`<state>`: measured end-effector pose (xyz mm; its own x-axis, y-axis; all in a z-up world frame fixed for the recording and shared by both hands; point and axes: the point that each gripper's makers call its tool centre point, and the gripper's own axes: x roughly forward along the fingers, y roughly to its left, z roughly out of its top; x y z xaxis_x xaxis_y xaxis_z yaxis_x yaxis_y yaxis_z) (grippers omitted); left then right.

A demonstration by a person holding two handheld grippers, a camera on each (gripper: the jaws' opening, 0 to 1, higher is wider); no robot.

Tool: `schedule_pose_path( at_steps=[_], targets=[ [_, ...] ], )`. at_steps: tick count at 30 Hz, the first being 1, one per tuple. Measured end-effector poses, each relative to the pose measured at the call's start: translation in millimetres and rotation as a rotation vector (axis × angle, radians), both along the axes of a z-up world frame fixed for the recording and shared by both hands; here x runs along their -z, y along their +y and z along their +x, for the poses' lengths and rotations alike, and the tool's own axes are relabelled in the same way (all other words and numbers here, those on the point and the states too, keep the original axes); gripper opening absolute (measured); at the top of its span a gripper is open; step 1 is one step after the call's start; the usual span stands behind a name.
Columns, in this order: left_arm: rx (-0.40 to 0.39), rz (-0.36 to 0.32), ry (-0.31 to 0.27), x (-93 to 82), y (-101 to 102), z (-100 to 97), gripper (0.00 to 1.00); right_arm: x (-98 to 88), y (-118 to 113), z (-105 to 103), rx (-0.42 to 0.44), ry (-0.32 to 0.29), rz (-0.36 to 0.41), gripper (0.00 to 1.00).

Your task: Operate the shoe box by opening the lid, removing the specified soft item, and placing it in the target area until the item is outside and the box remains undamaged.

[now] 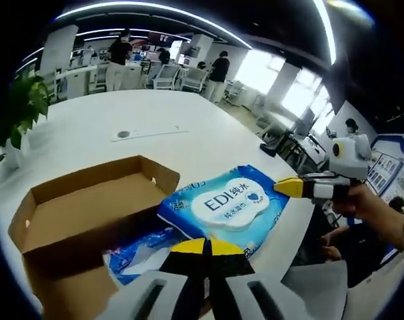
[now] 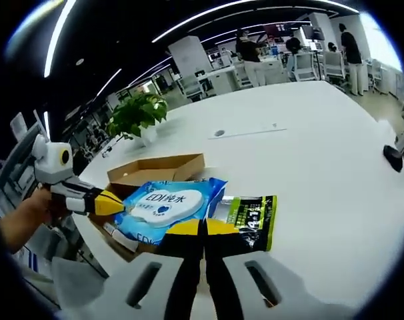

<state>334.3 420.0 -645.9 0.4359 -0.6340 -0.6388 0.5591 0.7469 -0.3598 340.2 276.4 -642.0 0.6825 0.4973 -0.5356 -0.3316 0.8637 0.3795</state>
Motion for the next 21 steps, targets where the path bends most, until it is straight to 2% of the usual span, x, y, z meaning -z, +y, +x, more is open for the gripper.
schedule_pose_path(
  at_steps=[10,21],
  targets=[
    [0.034,-0.010,0.007,5.5,-28.6,8.5,0.00,5.0,-28.9,5.5,0.060,0.007,-0.007,0.00],
    [0.070,0.023,0.024,18.1,-44.9,21.9,0.00,22.0,-43.5,17.5,0.082,0.038,-0.015,0.00]
  ],
)
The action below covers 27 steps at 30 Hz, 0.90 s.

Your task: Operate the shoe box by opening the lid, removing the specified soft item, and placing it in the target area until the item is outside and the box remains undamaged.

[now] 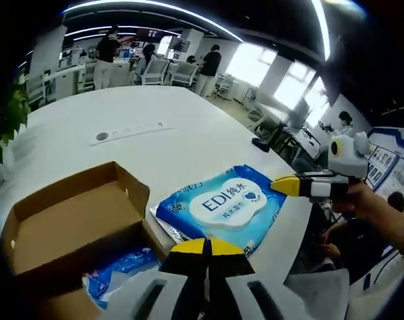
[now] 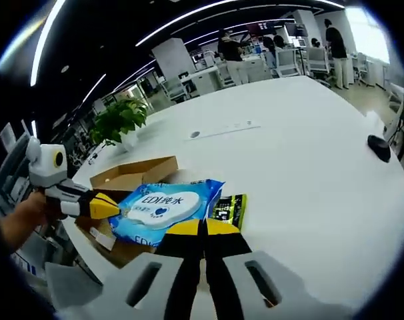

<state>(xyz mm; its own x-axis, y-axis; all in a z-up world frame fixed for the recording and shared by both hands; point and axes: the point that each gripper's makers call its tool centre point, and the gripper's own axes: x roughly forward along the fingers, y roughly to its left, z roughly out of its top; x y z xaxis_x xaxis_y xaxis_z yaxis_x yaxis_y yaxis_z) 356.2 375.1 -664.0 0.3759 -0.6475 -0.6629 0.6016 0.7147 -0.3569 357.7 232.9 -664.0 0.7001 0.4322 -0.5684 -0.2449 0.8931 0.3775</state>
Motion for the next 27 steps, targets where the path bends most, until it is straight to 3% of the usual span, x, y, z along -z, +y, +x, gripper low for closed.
schedule_pose_path(
  at_steps=[17,27],
  targets=[
    [0.025,0.087,0.039,34.1,-11.1,26.9,0.00,45.0,-8.0,27.6,-0.011,0.065,-0.018,0.00],
    [0.086,0.193,0.000,44.4,-14.7,31.9,0.00,63.3,-7.7,34.6,-0.007,0.088,-0.009,0.00]
  ],
)
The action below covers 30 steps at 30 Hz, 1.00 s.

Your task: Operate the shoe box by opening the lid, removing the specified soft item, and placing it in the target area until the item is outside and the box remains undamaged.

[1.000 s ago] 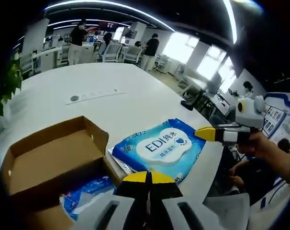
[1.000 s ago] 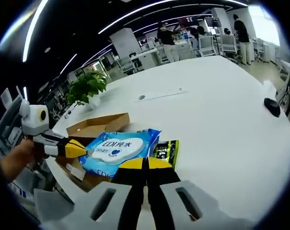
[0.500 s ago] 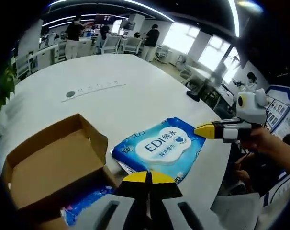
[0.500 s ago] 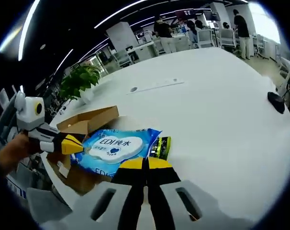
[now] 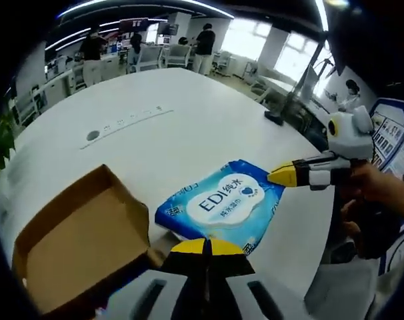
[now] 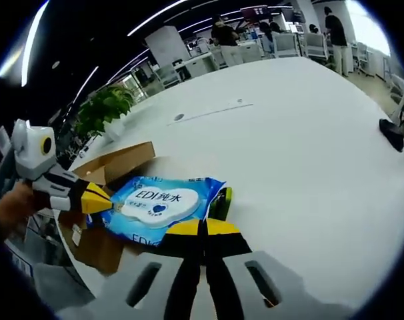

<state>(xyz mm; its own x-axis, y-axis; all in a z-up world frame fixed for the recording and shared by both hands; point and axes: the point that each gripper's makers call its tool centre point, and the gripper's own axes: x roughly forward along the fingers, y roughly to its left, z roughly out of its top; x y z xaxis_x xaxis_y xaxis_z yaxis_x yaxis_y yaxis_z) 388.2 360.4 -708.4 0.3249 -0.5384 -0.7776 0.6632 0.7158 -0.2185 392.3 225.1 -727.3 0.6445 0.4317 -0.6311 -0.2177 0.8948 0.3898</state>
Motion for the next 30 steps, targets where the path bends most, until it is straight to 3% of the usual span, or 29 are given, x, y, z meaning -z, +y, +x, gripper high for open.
schedule_pose_path(
  at_steps=[17,30],
  targets=[
    [0.096,0.157,-0.045,17.3,-1.0,-3.9,0.00,19.0,2.8,-2.9,0.009,0.022,0.009,0.00],
    [0.096,0.182,-0.040,25.7,0.4,-0.1,0.00,16.5,1.4,3.3,0.043,0.003,0.018,0.00]
  ],
)
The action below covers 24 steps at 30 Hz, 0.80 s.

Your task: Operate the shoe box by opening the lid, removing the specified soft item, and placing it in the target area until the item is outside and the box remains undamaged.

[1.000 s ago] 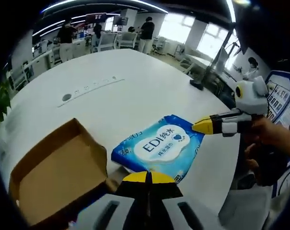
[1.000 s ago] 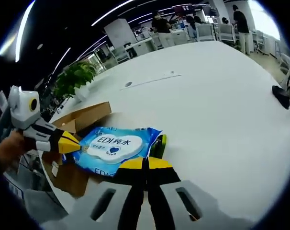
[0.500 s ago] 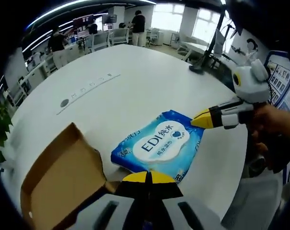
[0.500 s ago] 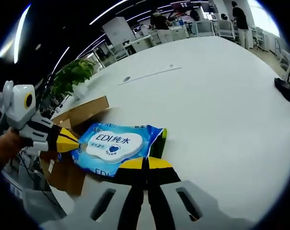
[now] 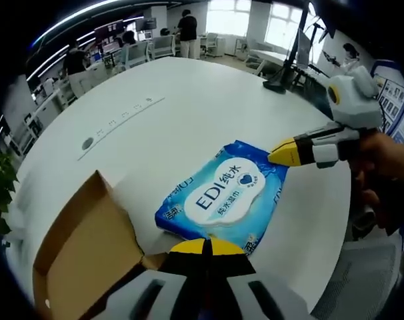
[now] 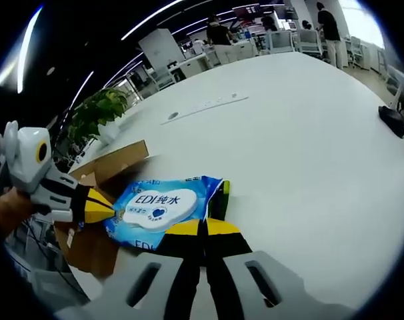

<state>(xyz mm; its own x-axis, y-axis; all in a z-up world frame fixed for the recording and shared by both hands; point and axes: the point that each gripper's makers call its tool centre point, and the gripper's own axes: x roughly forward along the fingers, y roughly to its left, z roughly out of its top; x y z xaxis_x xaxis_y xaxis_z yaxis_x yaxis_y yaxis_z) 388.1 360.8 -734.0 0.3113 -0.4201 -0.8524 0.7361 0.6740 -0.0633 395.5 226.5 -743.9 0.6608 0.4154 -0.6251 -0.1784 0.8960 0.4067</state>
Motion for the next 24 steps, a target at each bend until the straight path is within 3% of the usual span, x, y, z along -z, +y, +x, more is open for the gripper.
schedule_pose_path(
  at_steps=[3,15,20,24],
  targets=[
    [-0.011,0.004,0.017,2.8,1.3,-2.4,0.00,1.3,-0.7,0.3,0.000,-0.003,-0.001,0.00],
    [0.024,0.018,-0.012,-5.3,4.5,-12.1,0.05,8.1,-4.0,-5.5,0.006,-0.009,-0.030,0.02],
    [0.010,-0.026,-0.020,-16.0,4.6,-13.3,0.10,5.6,-5.9,-7.4,0.000,-0.019,-0.041,0.05],
    [-0.025,-0.099,-0.002,-26.5,3.6,-17.7,0.16,-0.2,-10.3,-10.5,-0.007,-0.039,-0.066,0.04]
  ],
)
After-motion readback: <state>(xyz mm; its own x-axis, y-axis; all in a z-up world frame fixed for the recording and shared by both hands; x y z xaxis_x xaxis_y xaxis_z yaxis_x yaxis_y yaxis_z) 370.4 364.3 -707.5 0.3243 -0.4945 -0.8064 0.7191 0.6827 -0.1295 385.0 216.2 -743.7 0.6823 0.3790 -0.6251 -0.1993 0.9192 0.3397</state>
